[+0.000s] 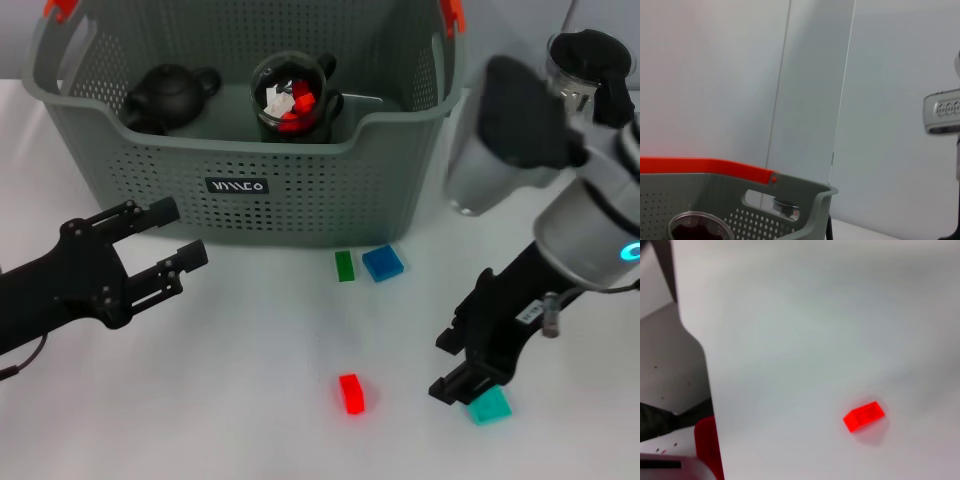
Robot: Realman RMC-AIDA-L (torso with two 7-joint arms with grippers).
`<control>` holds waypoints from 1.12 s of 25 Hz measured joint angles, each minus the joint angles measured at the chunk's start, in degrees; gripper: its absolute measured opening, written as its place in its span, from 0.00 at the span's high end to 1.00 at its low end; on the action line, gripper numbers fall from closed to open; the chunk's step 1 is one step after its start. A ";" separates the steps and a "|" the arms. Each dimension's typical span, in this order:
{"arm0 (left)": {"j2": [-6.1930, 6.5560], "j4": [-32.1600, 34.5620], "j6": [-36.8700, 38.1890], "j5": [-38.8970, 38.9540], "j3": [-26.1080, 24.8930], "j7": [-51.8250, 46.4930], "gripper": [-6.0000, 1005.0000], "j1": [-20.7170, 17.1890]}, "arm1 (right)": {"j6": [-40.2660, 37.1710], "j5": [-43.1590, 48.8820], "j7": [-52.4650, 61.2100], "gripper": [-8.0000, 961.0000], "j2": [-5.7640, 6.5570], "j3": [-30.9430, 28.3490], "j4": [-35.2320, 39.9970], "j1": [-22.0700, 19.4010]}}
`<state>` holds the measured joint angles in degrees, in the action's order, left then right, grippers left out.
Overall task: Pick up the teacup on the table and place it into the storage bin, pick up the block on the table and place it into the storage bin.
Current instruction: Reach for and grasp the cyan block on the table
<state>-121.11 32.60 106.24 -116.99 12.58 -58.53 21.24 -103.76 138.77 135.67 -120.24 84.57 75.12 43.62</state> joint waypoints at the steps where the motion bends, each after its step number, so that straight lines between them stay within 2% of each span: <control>1: 0.00 0.00 -0.04 0.00 -0.04 0.00 0.37 -0.04 | 0.93 0.13 0.61 0.39 -0.01 0.84 -1.71 0.81; 5: 0.00 0.00 -0.24 0.00 -0.05 0.07 0.37 -0.01 | 2.12 0.86 2.57 0.39 -0.09 3.93 -6.63 2.80; 10: 0.00 -0.05 -1.06 0.00 0.10 0.09 0.37 0.21 | 1.13 2.73 1.38 0.39 -0.02 5.19 -5.96 2.39; 15: 0.00 -0.17 -1.47 0.00 0.20 0.09 0.37 0.35 | 0.44 4.64 -0.18 0.39 0.31 3.55 -4.72 1.29; 21: 0.00 -0.26 -2.36 0.00 0.24 0.04 0.37 0.41 | -0.35 6.37 0.34 0.39 0.16 -1.60 -5.41 -0.31; 28: 0.06 -1.04 -3.23 -0.02 0.27 0.04 0.37 0.93 | -0.21 9.76 0.09 0.36 0.06 -0.56 -5.88 -1.87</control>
<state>-121.06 31.56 103.01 -117.01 12.85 -58.49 22.17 -103.97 148.53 135.76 -120.18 84.01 69.23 41.75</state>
